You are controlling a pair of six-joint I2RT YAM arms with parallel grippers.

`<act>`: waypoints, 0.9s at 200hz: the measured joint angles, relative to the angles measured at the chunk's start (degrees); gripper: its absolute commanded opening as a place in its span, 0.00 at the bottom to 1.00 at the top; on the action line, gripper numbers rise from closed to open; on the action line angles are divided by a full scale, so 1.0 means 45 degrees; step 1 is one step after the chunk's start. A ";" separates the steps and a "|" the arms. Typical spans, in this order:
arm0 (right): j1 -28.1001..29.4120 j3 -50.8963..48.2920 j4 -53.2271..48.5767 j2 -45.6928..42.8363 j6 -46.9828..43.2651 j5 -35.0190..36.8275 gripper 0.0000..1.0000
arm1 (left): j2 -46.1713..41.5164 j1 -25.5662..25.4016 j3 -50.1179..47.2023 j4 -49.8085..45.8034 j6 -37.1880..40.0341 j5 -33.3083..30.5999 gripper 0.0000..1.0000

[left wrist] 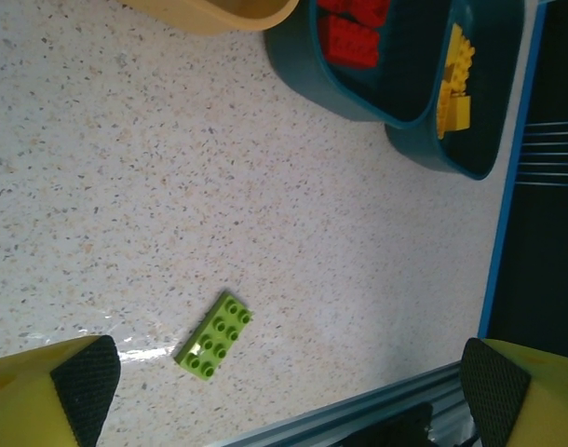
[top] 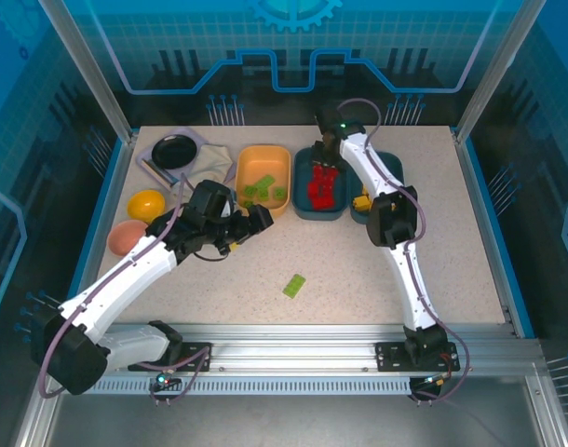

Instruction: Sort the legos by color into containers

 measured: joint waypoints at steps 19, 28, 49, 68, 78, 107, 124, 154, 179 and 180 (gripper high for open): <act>0.0204 -0.0908 0.0073 -0.1506 0.0121 0.0015 0.56 | 0.0602 -0.0151 0.0340 -0.0393 0.0481 0.0029 0.92; 0.0350 -0.1773 0.0238 -0.2589 0.0180 0.0034 0.56 | 0.1049 -0.0340 0.0597 -0.0593 0.0748 0.0034 0.91; 0.0884 -0.5144 0.1137 -0.6047 0.0238 0.0243 0.56 | 0.2123 -0.1039 0.1073 -0.0962 0.1467 0.0019 0.86; 0.1520 -0.8704 0.1987 -0.9267 0.0330 0.0209 0.56 | 0.3196 -0.1855 0.1467 -0.1311 0.2263 -0.0083 0.81; 0.1860 -1.1001 0.2667 -1.1132 0.0359 -0.0083 0.57 | 0.3852 -0.2312 0.1719 -0.1535 0.2739 -0.0189 0.79; 0.2205 -1.6898 0.3585 -1.5358 0.0364 -0.1399 0.59 | 0.5780 -0.3449 0.2540 -0.2210 0.3959 -0.0797 0.76; 0.2453 -1.9691 0.3628 -1.7393 0.0408 -0.2385 0.62 | 0.6776 -0.4109 0.3016 -0.2628 0.4512 -0.1268 0.75; 0.2963 -2.2425 0.3220 -2.0448 0.0772 -0.3866 0.63 | 0.8048 -0.4930 0.3691 -0.3230 0.5105 -0.1768 0.71; 0.3104 -2.3091 0.2817 -2.2338 0.1161 -0.4328 0.64 | 0.8942 -0.5158 0.4099 -0.3648 0.5217 -0.1865 0.67; 0.3104 -2.3100 0.2803 -2.2377 0.1175 -0.4333 0.64 | 0.8961 -0.5158 0.4114 -0.3662 0.5217 -0.1865 0.66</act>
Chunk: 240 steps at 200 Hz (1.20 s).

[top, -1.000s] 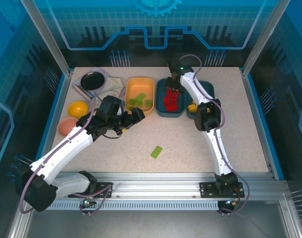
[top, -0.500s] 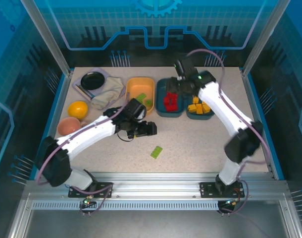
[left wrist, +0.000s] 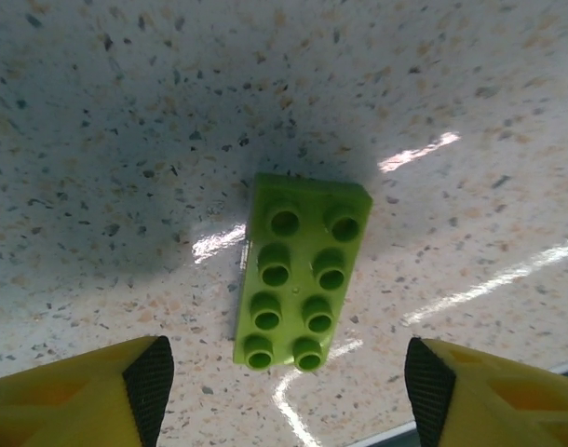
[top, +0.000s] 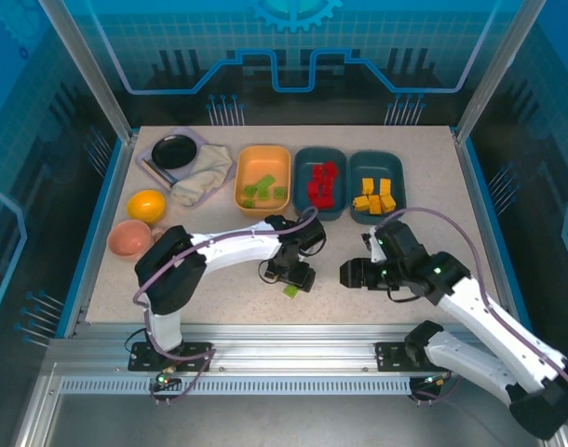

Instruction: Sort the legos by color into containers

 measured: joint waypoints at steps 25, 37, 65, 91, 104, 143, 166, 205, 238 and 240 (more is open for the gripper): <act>0.0000 -0.0175 -0.0374 -0.0903 0.0306 -0.0019 0.64 | 0.0724 -0.0063 0.0437 -0.0374 0.0024 -0.0117 0.63; 0.0000 -0.0253 -0.0427 -0.1059 0.0393 -0.0049 0.64 | 0.0986 -0.0117 0.0622 -0.0505 0.0024 -0.0141 0.61; 0.0000 -0.0306 -0.0568 -0.1064 0.0578 -0.0034 0.64 | 0.1433 -0.0287 0.0889 -0.0690 0.0024 -0.0189 0.55; 0.0000 -0.0306 -0.0568 -0.1005 0.0578 -0.0010 0.64 | 0.1763 -0.0515 0.1112 -0.0894 0.0015 -0.0432 0.51; 0.0000 -0.0306 -0.0568 -0.1005 0.0578 -0.0010 0.64 | 0.1860 -0.0597 0.1214 -0.1005 -0.0024 -0.0656 0.48; 0.0000 -0.0306 -0.0568 -0.1005 0.0578 -0.0015 0.63 | 0.2025 -0.0704 0.1433 -0.1171 -0.0087 -0.0923 0.38; 0.0000 -0.0306 -0.0568 -0.1005 0.0573 -0.0034 0.63 | 0.2069 -0.0758 0.1540 -0.1292 -0.0112 -0.1059 0.36; 0.0000 -0.0301 -0.0549 -0.1078 0.0471 -0.0374 0.62 | 0.2079 -0.0695 0.1768 -0.1481 -0.0223 -0.1491 0.35; 0.0000 0.0044 0.0049 -0.1117 0.0340 -0.0782 0.64 | 0.1710 0.0146 0.2492 -0.1909 -0.0452 -0.1676 0.35; 0.0000 0.0087 0.0136 -0.1088 0.0340 -0.0801 0.64 | 0.1656 0.0248 0.2565 -0.1948 -0.0452 -0.1676 0.35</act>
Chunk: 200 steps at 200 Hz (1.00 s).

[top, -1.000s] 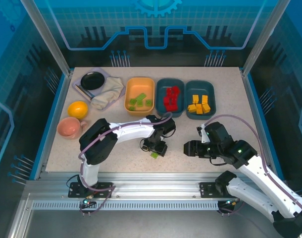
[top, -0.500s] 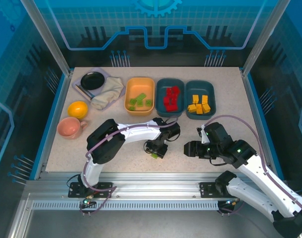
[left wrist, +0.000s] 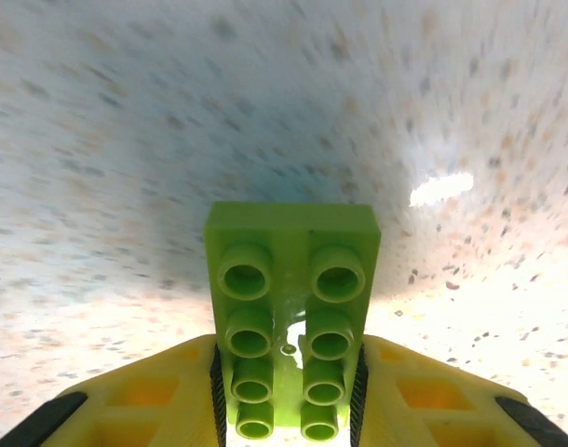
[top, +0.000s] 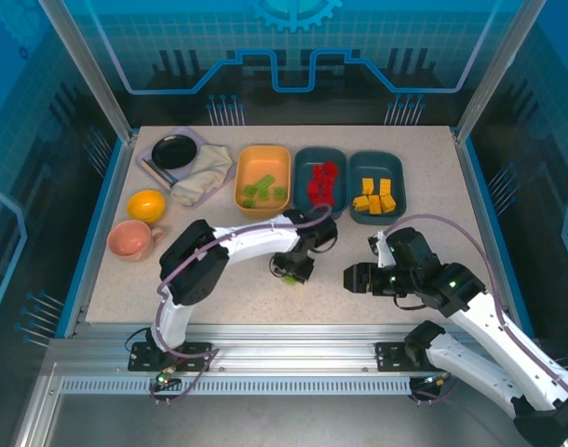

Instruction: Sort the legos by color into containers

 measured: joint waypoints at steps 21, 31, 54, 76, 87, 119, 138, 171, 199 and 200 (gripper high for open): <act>0.0005 0.0500 0.1195 0.0476 0.0068 -0.0136 0.71 | -0.0529 0.1190 0.1035 -0.0287 0.0024 0.0010 0.35; 0.0005 0.0709 0.1914 0.0899 0.0141 -0.0151 0.75 | -0.0656 0.1851 0.1710 -0.0384 0.0078 0.0010 0.35; 0.0000 0.1341 0.3492 0.2540 0.0369 -0.0151 0.86 | -0.0481 0.3410 0.3419 -0.0568 0.0379 0.0010 0.35; -0.0015 0.2433 0.4925 0.4488 0.0495 -0.0180 0.97 | 0.0350 0.4707 0.5319 -0.0806 0.0423 0.0024 0.35; -0.0049 0.3016 0.5455 0.5323 0.0588 -0.0199 0.97 | 0.1049 0.5265 0.6295 -0.0845 0.0340 0.0058 0.35; -0.0476 0.4862 0.6295 0.7383 0.0617 -0.0452 0.98 | 0.3648 0.6509 0.9301 -0.1059 -0.0491 0.0471 0.35; -0.0899 0.5547 0.6421 0.8063 0.0617 -0.0568 0.98 | 0.4911 0.7077 1.0331 -0.0937 -0.1443 0.1083 0.36; -0.1486 0.5974 0.6431 0.8548 0.0602 -0.0782 0.97 | 0.6222 0.7728 1.0836 -0.0248 -0.3366 0.2108 0.36; -0.1579 0.5931 0.6358 0.8612 0.0602 -0.0967 0.97 | 0.6844 0.7830 1.1162 0.0797 -0.4741 0.2764 0.37; -0.1579 0.5916 0.6363 0.8612 0.0602 -0.0971 0.97 | 0.6849 0.7825 1.1166 0.0821 -0.4770 0.2773 0.37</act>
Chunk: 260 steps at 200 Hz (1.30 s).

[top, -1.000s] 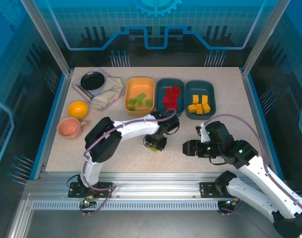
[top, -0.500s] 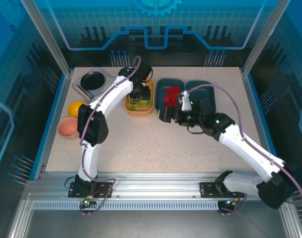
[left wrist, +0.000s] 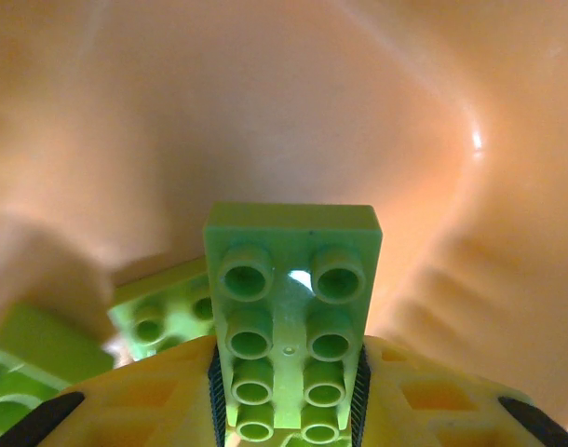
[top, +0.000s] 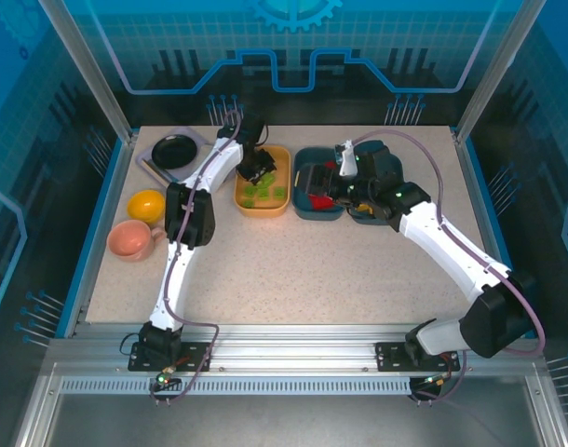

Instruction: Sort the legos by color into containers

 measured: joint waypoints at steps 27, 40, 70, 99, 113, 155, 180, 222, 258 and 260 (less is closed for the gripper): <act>-0.0034 -0.0359 0.0053 0.0000 0.0010 -0.0160 0.97 | 0.0112 -0.0039 0.0044 0.0928 -0.1044 0.0325 0.38; -0.0034 -0.0549 0.0039 0.0000 0.0015 -0.0228 0.97 | 0.0117 -0.0049 0.0044 0.1321 -0.1481 0.0481 0.40; -0.0034 -0.0656 0.0000 0.0000 0.0010 -0.0296 0.97 | 0.0355 -0.0049 0.0272 0.2220 -0.2351 0.0879 0.60; -0.0034 -0.0651 -0.0102 0.0000 -0.0039 -0.0325 0.97 | 0.0525 -0.0049 0.0481 0.2448 -0.2623 0.1282 0.70; -0.0034 -0.0636 -0.0316 0.0000 -0.0189 -0.0238 0.96 | 0.0515 -0.0049 0.0481 0.2443 -0.2550 0.1341 0.72; -0.0121 -0.0253 -0.1894 -0.0437 -0.1350 0.1302 1.00 | -0.1481 -0.0121 -0.1418 0.2166 -0.1656 0.1093 0.99; -0.0287 0.0457 -0.3099 -0.1054 -0.2317 0.2783 1.00 | -0.5387 -0.0296 -0.4969 0.2506 -0.0845 0.0908 0.99; -0.0534 0.0117 -0.4308 -0.3517 -0.3793 0.5571 1.00 | -1.2696 -0.0690 -1.0720 0.3060 0.1331 0.0296 0.99; -0.0661 -0.2336 -0.4133 -0.5804 -0.4444 0.8369 1.00 | -1.7456 -0.0709 -1.5489 0.2642 0.2939 -0.2686 0.99; -0.0675 -0.2662 -0.4012 -0.5945 -0.4517 0.8446 1.00 | -1.7699 -0.0709 -1.5786 0.2633 0.3021 -0.2871 0.99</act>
